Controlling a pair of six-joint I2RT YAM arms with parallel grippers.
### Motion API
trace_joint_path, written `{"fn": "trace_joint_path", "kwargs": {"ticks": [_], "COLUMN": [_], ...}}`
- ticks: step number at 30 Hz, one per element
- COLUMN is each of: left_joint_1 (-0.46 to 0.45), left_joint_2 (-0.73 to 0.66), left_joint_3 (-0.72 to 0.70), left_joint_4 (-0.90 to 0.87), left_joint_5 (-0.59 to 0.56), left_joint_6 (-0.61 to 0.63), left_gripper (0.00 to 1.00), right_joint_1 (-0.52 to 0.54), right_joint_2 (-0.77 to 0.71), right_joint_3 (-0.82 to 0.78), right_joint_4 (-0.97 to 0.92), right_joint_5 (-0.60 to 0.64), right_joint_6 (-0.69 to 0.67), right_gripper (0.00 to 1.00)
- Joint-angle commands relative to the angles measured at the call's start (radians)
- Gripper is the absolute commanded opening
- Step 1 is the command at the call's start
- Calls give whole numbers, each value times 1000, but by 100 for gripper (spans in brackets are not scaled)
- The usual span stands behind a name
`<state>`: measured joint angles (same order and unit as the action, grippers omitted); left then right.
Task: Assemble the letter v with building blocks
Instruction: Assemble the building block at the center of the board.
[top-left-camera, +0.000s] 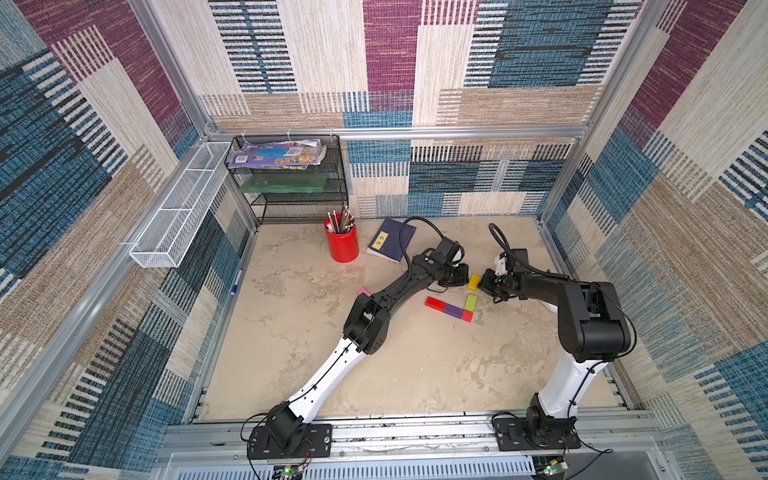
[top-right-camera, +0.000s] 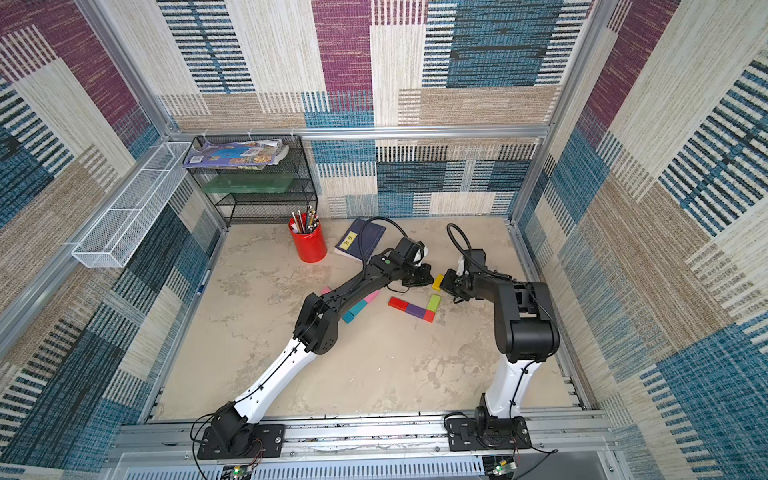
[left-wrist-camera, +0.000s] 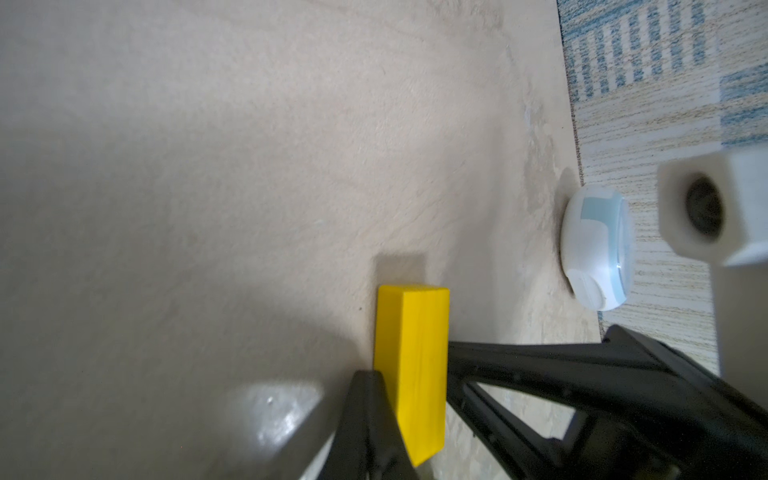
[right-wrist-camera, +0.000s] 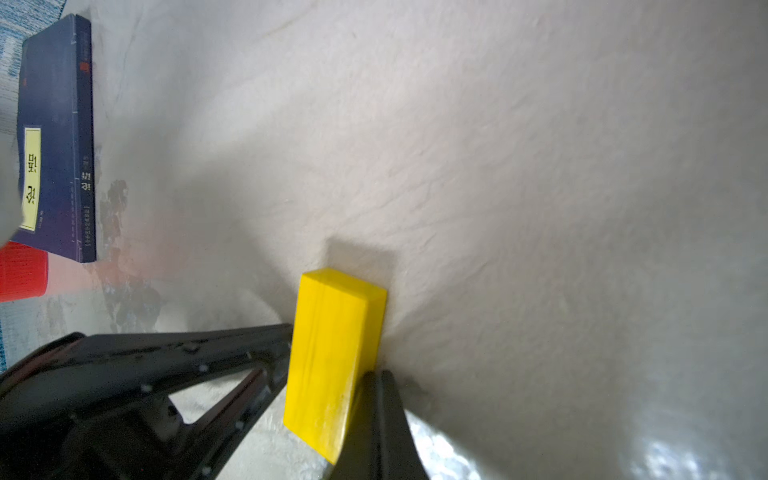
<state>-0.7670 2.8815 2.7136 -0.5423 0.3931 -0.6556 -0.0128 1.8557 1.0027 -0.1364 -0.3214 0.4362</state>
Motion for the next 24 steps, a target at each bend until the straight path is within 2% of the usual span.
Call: {"fn": "trace_joint_path", "kwargs": {"ticks": [1, 8, 24], "left_joint_1": [-4, -18, -34], "left_joint_2": [7, -1, -34], "left_joint_3": [3, -13, -86], "left_joint_4": [-7, -37, -67], "left_joint_5": [45, 62, 57], "left_joint_6": [-18, 3, 33], "left_gripper": [3, 0, 0], "right_joint_1": [5, 5, 20], "right_joint_2": [9, -12, -44], "right_joint_3": [-14, -43, -100], "right_joint_4": [-49, -47, -28], "right_joint_5": [11, 15, 21], "right_joint_6": [-7, -5, 8], "right_gripper": [1, 1, 1]}}
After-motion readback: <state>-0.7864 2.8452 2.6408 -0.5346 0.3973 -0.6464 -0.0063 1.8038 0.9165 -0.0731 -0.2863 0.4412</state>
